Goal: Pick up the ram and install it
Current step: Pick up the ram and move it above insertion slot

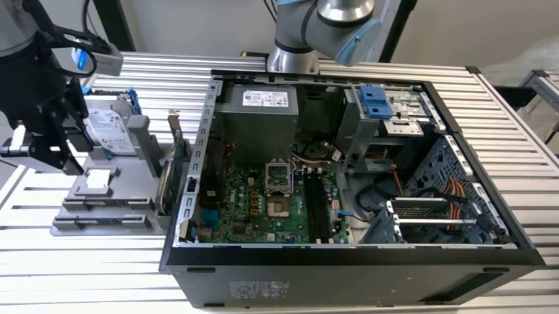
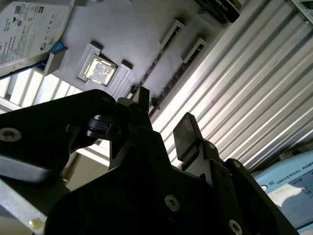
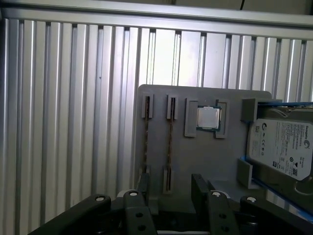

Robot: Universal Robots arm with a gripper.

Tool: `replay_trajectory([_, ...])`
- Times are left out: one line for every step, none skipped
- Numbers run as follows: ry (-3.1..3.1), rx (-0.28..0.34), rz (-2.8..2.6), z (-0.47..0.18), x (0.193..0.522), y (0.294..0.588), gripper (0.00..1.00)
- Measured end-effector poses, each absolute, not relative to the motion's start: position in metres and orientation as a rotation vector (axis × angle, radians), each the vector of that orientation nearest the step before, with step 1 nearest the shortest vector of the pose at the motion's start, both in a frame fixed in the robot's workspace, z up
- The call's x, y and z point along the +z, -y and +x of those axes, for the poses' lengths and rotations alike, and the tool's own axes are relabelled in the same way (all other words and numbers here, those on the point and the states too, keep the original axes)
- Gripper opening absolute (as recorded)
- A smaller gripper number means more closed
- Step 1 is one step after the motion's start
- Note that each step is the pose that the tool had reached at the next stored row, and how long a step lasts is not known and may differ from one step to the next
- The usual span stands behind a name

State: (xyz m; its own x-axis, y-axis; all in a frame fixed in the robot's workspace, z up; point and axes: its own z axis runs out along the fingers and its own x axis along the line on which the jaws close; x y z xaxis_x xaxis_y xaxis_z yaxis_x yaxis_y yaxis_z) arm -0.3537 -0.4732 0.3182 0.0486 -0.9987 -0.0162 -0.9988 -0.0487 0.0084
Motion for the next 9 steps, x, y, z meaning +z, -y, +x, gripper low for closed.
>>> replay_trajectory([-2.163, 0.027, -2.271, -0.3536, 0.318, 0.4733, 1.0])
replay_trajectory([-2.163, 0.027, -2.271, -0.3536, 0.3179, 0.4733, 1.0])
replay_trajectory([-2.163, 0.027, -2.271, -0.3535, 0.3178, 0.4733, 1.0])
replay_trajectory([-2.163, 0.027, -2.271, -0.3536, 0.3176, 0.4733, 1.0])
replay_trajectory([-2.163, 0.027, -2.271, -0.3535, 0.3175, 0.4734, 1.0])
replay_trajectory([-2.163, 0.027, -2.271, -0.3535, 0.3174, 0.4735, 1.0])
replay_trajectory([-2.163, 0.027, -2.271, -0.3534, 0.3172, 0.4737, 1.0])
replay_trajectory([-2.163, 0.027, -2.271, -0.3534, 0.3171, 0.474, 1.0])
replay_trajectory([-2.163, 0.027, -2.271, -0.3534, 0.3171, 0.4744, 1.0])
